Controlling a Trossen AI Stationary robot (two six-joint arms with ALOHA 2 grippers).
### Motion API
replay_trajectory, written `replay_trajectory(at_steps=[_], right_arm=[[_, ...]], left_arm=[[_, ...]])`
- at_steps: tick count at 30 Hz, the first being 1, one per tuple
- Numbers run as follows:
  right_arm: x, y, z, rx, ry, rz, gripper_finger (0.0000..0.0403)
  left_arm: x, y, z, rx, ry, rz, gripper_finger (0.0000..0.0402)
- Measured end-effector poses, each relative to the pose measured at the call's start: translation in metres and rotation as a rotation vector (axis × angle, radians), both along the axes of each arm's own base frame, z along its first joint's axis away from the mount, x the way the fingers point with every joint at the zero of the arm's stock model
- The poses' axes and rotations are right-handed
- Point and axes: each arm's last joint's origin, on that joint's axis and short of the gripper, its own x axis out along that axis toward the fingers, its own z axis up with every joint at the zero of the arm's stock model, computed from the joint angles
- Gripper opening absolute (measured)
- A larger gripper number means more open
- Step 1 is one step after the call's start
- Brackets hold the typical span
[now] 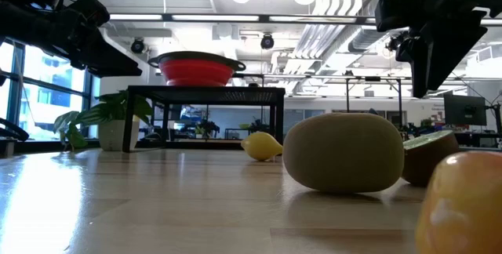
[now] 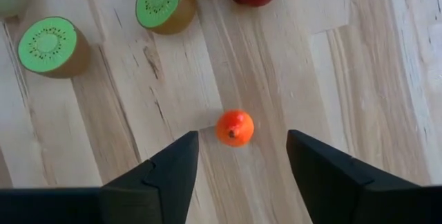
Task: Pick & Place Fruit
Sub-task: Put the orange pear into the red strainer bowl on the shelf
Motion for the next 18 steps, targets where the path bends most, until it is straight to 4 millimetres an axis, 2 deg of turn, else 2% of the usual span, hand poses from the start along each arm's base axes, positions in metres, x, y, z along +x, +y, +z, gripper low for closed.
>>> replay_trajectory(at_steps=[4, 12, 18], right_arm=[[0.002, 0.000, -0.004, -0.003, -0.033, -0.007, 0.0211], [-0.006, -0.002, -0.034, 0.009, -0.005, -0.060, 0.0210], [-0.012, -0.001, -0.046, 0.044, 0.026, -0.049, 0.0210]], left_arm=[[0.000, 0.000, 0.000, 0.000, 0.000, 0.000, 0.0228], [0.000, 0.000, 0.000, 0.000, 0.000, -0.001, 0.0228], [0.000, 0.000, 0.000, 0.000, 0.000, -0.001, 0.0228]])
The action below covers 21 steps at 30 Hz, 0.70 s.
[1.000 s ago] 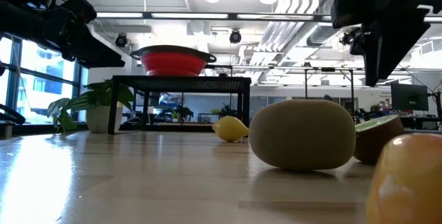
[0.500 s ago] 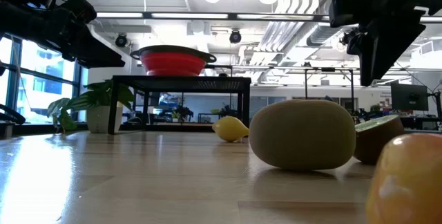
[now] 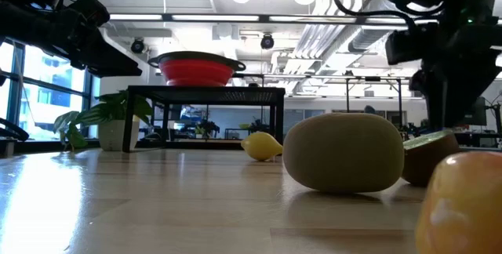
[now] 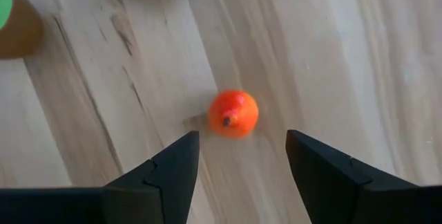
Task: Pick & Place Fruit
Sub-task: Put the orange pear into the red strainer bowl on the shelf
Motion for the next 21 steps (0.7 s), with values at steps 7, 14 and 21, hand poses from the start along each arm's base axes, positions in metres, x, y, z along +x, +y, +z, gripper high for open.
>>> replay_trajectory(at_steps=[7, 14, 21], right_arm=[[-0.002, 0.000, -0.013, 0.011, -0.032, 0.001, 0.0210], [-0.001, 0.000, -0.015, 0.016, -0.057, 0.001, 0.0210], [-0.001, 0.000, -0.015, 0.014, -0.057, 0.003, 0.0194]], left_arm=[[0.000, 0.000, -0.001, -0.002, 0.008, 0.000, 0.0228], [0.000, 0.000, -0.002, -0.004, 0.016, -0.001, 0.0228], [0.000, 0.000, -0.002, -0.004, 0.016, -0.001, 0.0228]])
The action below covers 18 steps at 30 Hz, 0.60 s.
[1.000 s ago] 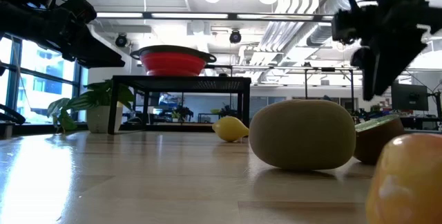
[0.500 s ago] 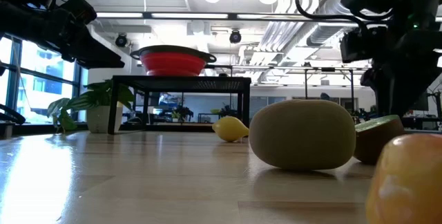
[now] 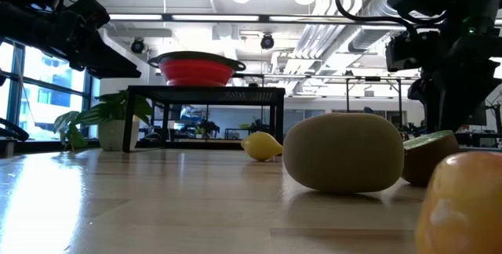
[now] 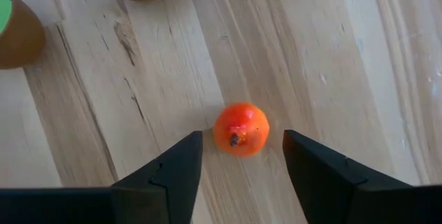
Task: Pick & Place Fruit
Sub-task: Put the orange pear into the red strainer bowl on the shelf
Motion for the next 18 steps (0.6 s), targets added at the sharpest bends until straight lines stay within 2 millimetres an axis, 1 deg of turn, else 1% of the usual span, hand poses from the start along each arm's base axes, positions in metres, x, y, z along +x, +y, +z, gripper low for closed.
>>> replay_trajectory(at_steps=[10, 18], right_arm=[[-0.0001, 0.0000, 0.0000, 0.005, 0.001, -0.008, 0.0123], [-0.0001, 0.0007, 0.0001, 0.034, 0.005, -0.019, 0.0094]], left_arm=[[-0.0001, -0.0002, -0.0007, -0.002, 0.007, -0.004, 0.0228], [-0.0002, -0.0001, -0.0007, -0.002, 0.007, -0.003, 0.0228]])
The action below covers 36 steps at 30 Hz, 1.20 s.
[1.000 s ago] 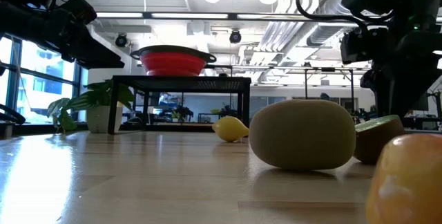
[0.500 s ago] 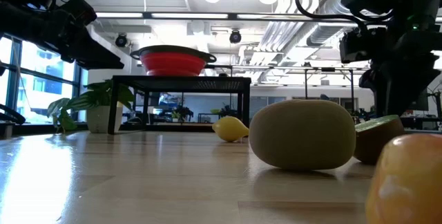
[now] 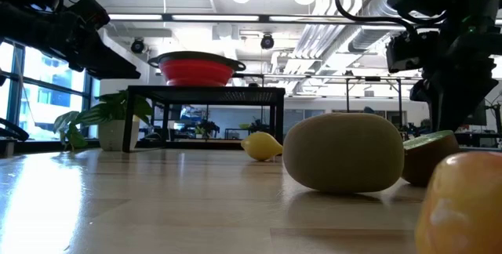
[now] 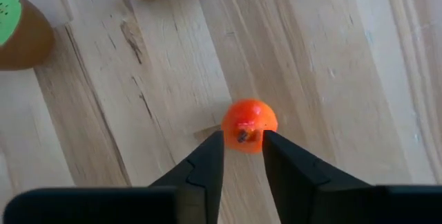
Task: Pick & Place Fruit
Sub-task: Put the orange pear into the red strainer bowl on the shelf
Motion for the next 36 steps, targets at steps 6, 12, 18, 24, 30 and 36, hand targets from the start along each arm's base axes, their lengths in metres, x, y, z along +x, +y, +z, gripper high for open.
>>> replay_trajectory(at_steps=[6, 12, 18, 24, 30, 36], right_arm=[[0.0004, 0.0001, 0.0001, 0.001, -0.004, 0.001, 0.0072], [0.0004, 0.0001, 0.0002, 0.002, -0.004, 0.001, 0.0050], [0.0007, 0.0001, 0.0003, 0.002, -0.007, 0.001, 0.0039], [0.0035, 0.0007, 0.0013, 0.008, -0.040, 0.001, 0.0038], [0.0040, 0.0008, 0.0015, 0.009, -0.045, 0.001, 0.0035], [0.0039, 0.0011, 0.0016, 0.020, -0.043, 0.005, 0.0007]], left_arm=[[0.0000, 0.0000, -0.0002, 0.000, 0.002, 0.001, 0.0228], [-0.0001, 0.0001, -0.0002, 0.001, 0.002, 0.004, 0.0228], [0.0000, 0.0001, -0.0002, 0.001, 0.002, 0.004, 0.0228], [-0.0001, 0.0001, -0.0002, 0.001, 0.002, 0.004, 0.0228], [-0.0002, 0.0001, -0.0005, 0.000, 0.006, 0.004, 0.0228], [-0.0004, 0.0000, -0.0017, -0.002, 0.017, 0.004, 0.0228]])
